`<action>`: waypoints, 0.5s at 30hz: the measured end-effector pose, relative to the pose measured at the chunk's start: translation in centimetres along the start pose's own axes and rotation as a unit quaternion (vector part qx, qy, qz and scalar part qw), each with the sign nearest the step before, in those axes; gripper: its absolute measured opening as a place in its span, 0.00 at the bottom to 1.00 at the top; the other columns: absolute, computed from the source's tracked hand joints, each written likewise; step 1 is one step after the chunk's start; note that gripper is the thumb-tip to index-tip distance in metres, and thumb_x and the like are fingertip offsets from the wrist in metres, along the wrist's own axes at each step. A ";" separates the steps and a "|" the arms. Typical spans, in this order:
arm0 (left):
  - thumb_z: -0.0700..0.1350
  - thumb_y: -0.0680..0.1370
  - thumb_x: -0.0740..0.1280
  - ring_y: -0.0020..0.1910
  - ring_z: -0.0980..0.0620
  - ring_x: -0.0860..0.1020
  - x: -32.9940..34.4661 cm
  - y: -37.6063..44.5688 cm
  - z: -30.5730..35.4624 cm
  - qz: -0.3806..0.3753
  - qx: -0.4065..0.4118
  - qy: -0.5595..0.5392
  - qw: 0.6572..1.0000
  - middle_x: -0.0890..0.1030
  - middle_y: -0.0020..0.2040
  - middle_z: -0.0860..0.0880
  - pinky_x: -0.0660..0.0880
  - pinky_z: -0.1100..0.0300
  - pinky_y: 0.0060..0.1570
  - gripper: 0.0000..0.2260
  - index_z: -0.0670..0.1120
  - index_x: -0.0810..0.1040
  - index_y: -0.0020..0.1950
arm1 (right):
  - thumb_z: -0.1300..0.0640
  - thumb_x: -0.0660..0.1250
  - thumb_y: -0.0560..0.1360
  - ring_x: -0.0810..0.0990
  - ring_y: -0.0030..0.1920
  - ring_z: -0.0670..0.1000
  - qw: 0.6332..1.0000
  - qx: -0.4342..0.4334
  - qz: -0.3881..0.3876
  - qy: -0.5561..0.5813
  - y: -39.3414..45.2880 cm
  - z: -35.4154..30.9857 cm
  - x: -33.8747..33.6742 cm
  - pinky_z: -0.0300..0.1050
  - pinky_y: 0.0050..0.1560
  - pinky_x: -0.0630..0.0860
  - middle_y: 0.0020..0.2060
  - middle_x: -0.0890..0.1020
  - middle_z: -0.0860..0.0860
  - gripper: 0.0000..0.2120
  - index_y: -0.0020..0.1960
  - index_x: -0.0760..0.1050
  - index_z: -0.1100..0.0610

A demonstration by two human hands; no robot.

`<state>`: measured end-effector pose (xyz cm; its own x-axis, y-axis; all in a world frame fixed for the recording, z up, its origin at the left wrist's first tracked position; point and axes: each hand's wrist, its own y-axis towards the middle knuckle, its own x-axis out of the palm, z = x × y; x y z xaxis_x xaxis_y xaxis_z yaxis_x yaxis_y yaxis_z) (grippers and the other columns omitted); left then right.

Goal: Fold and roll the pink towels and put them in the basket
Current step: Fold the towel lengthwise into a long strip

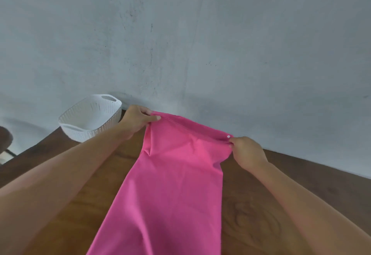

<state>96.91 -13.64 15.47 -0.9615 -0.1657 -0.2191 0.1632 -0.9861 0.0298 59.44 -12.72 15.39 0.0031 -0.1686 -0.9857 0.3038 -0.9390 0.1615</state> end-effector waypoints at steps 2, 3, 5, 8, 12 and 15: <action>0.38 0.70 0.79 0.35 0.48 0.75 -0.2 -3.1 0.8 0.019 -0.006 0.004 1.000 0.77 0.35 0.41 0.74 0.56 0.41 0.11 0.32 0.81 0.40 | 0.54 0.59 0.82 0.81 0.49 0.61 1.000 -0.001 0.013 -0.021 -1.6 0.8 -0.4 0.51 0.44 0.74 0.46 0.82 0.58 0.13 0.54 0.81 0.58; 0.38 0.69 0.79 0.37 0.46 0.75 -0.1 -4.7 1.1 0.026 -0.008 0.008 1.000 0.78 0.36 0.39 0.75 0.53 0.43 0.12 0.30 0.80 0.41 | 0.52 0.60 0.82 0.80 0.48 0.61 1.000 -0.002 0.022 -0.022 -2.4 1.2 -0.5 0.51 0.43 0.74 0.45 0.82 0.57 0.13 0.51 0.81 0.58; 0.38 0.69 0.79 0.37 0.47 0.78 0.2 -8.0 1.5 0.038 -0.009 0.022 0.999 0.79 0.36 0.35 0.77 0.55 0.44 0.13 0.29 0.81 0.42 | 0.50 0.62 0.82 0.80 0.48 0.60 0.999 -0.017 0.040 -0.012 -3.9 1.9 -0.2 0.50 0.43 0.75 0.44 0.81 0.56 0.14 0.49 0.81 0.58; 0.37 0.71 0.78 0.34 0.54 0.81 1.1 -13.4 1.9 0.060 -0.012 0.047 0.997 0.83 0.37 0.40 0.78 0.66 0.37 0.10 0.31 0.82 0.44 | 0.48 0.65 0.80 0.80 0.49 0.58 0.998 -0.035 0.047 0.008 -6.4 2.0 0.8 0.50 0.43 0.76 0.46 0.80 0.54 0.13 0.50 0.79 0.58; 0.38 0.71 0.78 0.38 0.50 0.81 1.4 -19.7 0.0 0.071 -0.034 0.078 0.994 0.85 0.41 0.39 0.78 0.60 0.43 0.09 0.34 0.83 0.42 | 0.47 0.66 0.79 0.80 0.46 0.54 0.996 -0.072 0.025 0.038 -10.6 1.6 1.9 0.52 0.43 0.79 0.45 0.80 0.51 0.12 0.49 0.80 0.56; 0.38 0.68 0.80 0.39 0.50 0.82 1.5 -24.2 -2.5 0.072 -0.058 0.100 0.991 0.86 0.40 0.42 0.78 0.55 0.47 0.07 0.38 0.84 0.40 | 0.49 0.65 0.80 0.79 0.48 0.50 0.988 -0.138 -0.020 0.068 -14.7 1.1 3.1 0.50 0.47 0.78 0.44 0.80 0.48 0.11 0.47 0.82 0.53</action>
<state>92.06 10.04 12.01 -0.8650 -0.2884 -0.4107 0.3311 -0.9429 -0.0353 53.90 0.27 10.00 0.1091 -0.0741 -0.9913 0.5536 -0.8237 0.1225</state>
